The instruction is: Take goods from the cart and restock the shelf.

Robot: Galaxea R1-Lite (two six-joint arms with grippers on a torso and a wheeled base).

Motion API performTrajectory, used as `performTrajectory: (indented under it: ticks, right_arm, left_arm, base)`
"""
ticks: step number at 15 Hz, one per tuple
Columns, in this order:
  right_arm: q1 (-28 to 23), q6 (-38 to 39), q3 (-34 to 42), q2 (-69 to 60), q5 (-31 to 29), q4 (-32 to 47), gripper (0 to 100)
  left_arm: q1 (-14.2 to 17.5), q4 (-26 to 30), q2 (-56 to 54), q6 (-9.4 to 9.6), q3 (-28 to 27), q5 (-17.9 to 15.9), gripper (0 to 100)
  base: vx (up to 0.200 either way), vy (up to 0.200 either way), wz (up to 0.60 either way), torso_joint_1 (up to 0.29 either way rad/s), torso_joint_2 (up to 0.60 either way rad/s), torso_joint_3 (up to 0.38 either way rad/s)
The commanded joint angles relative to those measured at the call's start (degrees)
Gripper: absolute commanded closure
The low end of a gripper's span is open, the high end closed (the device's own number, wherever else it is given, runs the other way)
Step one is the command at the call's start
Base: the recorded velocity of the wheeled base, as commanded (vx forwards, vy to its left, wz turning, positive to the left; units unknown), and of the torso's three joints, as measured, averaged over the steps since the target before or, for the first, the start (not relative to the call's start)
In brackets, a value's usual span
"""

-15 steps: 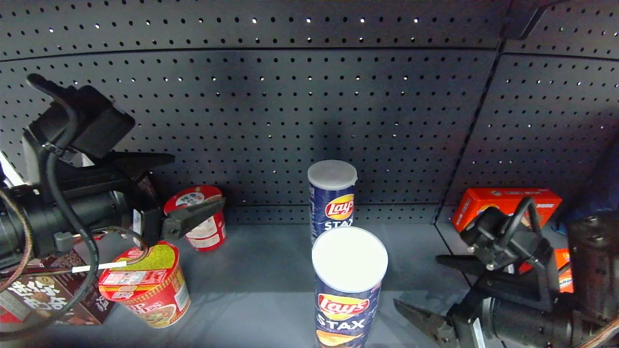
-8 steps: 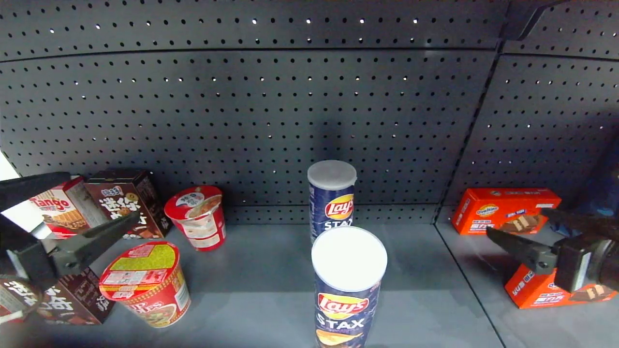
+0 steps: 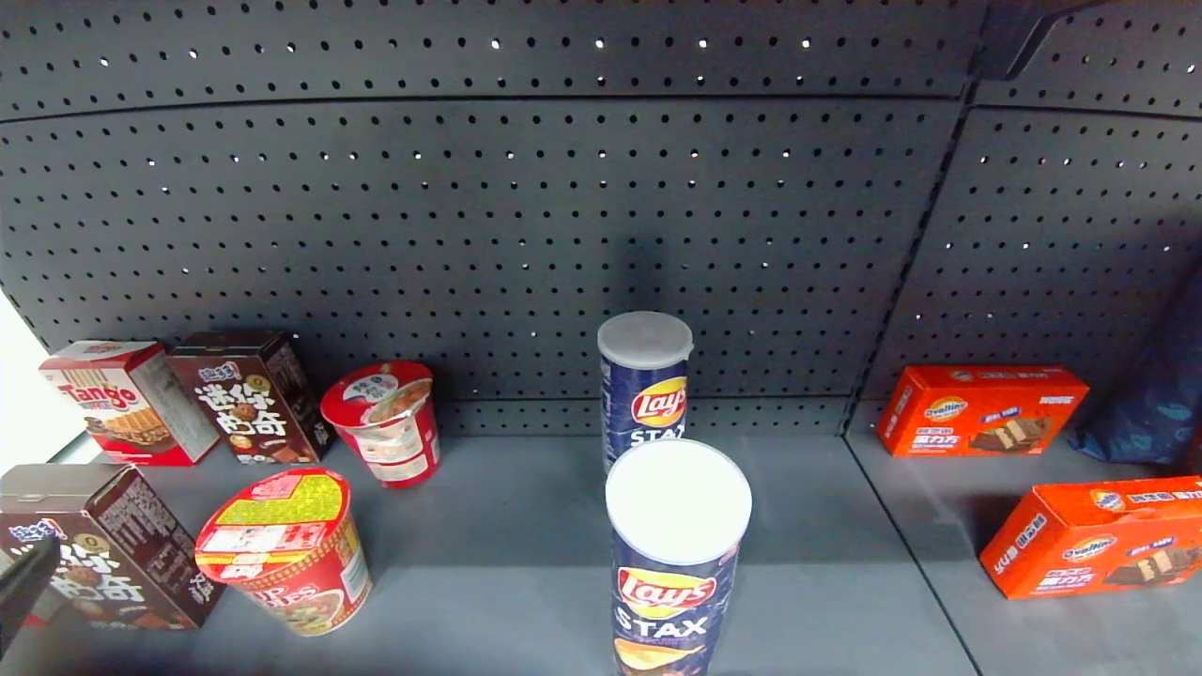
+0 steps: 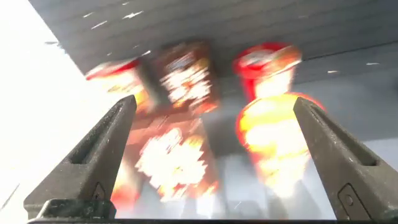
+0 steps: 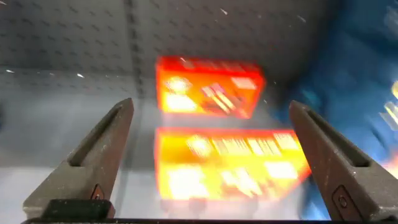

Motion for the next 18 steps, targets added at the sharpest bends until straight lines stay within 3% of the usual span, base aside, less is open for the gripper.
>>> performTrajectory:
  ticks: [1,2,6,8,10,11,12,13,15,17,18]
  right_arm:
    - [-3.90,0.34,7.09,-10.95,-0.82,0.02,0]
    - [-4.43,0.43,9.82,-14.73,-3.37,0.10,0]
    - [-10.49,0.52,19.22,-28.79,-5.04,4.15,0]
    - [-10.23,0.61,21.51,-34.85,-4.95,7.49,0]
    - [-9.88,3.42,21.59,-37.14,-4.34,11.27,0]
    - [-8.12,4.12,21.77,-38.55,1.02,13.55,0]
    - [-7.33,4.03,21.07,-41.09,2.78,17.51,0]
    - [-7.33,3.95,20.63,-41.09,3.13,18.21,0]
    - [-7.33,3.77,20.63,-41.09,7.44,18.21,0]
    - [-7.33,3.51,20.63,-41.09,8.05,18.03,0]
    - [-7.33,2.54,20.63,-41.09,7.88,18.03,0]
  left_arm:
    - [0.30,1.78,-11.15,-0.03,5.40,2.88,0]
    - [0.92,7.76,-15.29,0.06,5.14,2.52,0]
    - [-3.92,15.32,-22.05,-0.73,8.12,1.21,0]
    - [-6.38,15.23,-24.43,-2.49,10.32,1.12,0]
    - [-6.55,14.62,-25.22,-5.03,12.34,-0.55,0]
    - [-6.55,14.35,-25.22,-5.74,15.42,-2.84,0]
    - [-6.55,11.89,-25.22,-6.18,18.23,-3.36,0]
    - [-6.64,9.34,-25.22,-6.88,18.85,-3.63,0]
    - [-6.64,10.40,-25.22,-8.55,18.67,-7.58,0]
    - [-6.64,10.40,-25.22,-8.90,18.67,-9.25,0]
    - [-6.55,10.31,-25.22,-7.94,18.76,-9.17,0]
  base:
    - [0.000,0.000,0.00,0.000,0.00,0.000]
    - [0.000,0.000,0.00,0.000,0.00,0.000]
    - [0.000,0.000,0.00,0.000,0.00,0.000]
    - [0.000,0.000,0.00,0.000,0.00,0.000]
    - [0.000,0.000,0.00,0.000,0.00,0.000]
    - [0.000,0.000,0.00,0.000,0.00,0.000]
    - [0.000,0.000,0.00,0.000,0.00,0.000]
    - [0.000,0.000,0.00,0.000,0.00,0.000]
    - [0.000,0.000,0.00,0.000,0.00,0.000]
    - [0.000,0.000,0.00,0.000,0.00,0.000]
    - [0.000,0.000,0.00,0.000,0.00,0.000]
